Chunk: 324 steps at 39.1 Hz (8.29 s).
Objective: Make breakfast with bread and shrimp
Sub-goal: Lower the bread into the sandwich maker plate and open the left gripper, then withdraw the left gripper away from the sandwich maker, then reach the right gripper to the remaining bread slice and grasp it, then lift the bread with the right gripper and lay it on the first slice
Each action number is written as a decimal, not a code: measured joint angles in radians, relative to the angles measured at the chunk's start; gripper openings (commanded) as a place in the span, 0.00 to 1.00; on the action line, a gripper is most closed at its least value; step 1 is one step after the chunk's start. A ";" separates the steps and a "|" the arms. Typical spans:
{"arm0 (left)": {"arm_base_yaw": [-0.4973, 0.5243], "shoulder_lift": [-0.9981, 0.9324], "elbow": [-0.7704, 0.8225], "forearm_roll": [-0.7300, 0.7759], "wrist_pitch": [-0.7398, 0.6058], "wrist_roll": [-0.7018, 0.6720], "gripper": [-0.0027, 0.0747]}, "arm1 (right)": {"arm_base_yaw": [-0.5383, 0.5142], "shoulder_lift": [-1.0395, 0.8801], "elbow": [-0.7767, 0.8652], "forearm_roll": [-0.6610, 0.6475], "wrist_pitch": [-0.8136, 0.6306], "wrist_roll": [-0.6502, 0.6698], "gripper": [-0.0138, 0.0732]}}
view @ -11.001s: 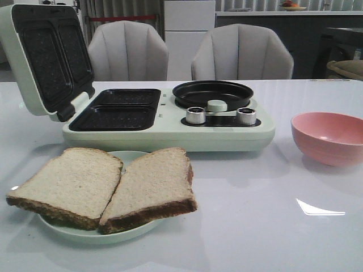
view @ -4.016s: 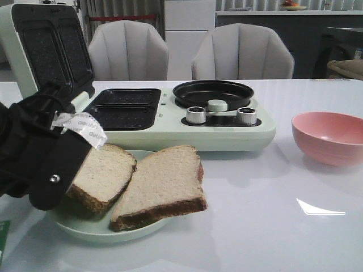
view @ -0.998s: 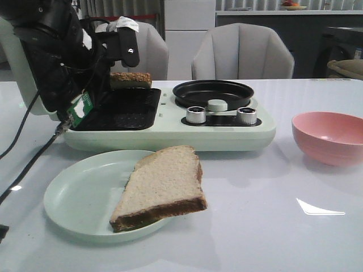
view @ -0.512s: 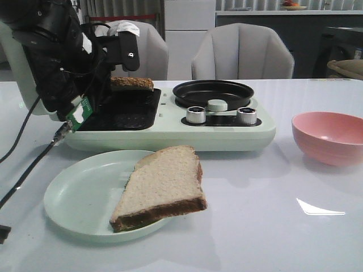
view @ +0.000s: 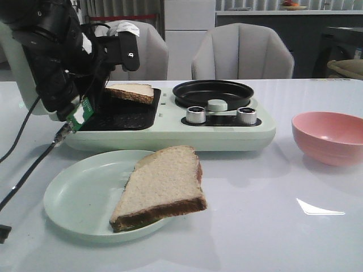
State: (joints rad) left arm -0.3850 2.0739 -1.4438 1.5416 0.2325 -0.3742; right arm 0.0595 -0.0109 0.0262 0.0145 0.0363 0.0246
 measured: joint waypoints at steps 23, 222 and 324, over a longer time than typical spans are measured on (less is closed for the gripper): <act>-0.008 -0.092 0.018 -0.227 0.047 -0.002 0.84 | 0.000 0.000 0.000 0.000 0.000 0.000 0.35; -0.178 -2.058 1.091 -1.103 0.276 -0.003 0.84 | 0.314 1.172 -0.715 0.584 0.356 -0.004 0.69; -0.178 -2.058 1.091 -1.103 0.276 -0.003 0.84 | 0.415 2.085 -1.648 1.311 0.393 -0.595 0.41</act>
State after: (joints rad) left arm -0.5634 0.0163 -0.3526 0.4386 0.5081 -0.3775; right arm 0.4749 2.0740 -1.6221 1.3251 0.4290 -0.5701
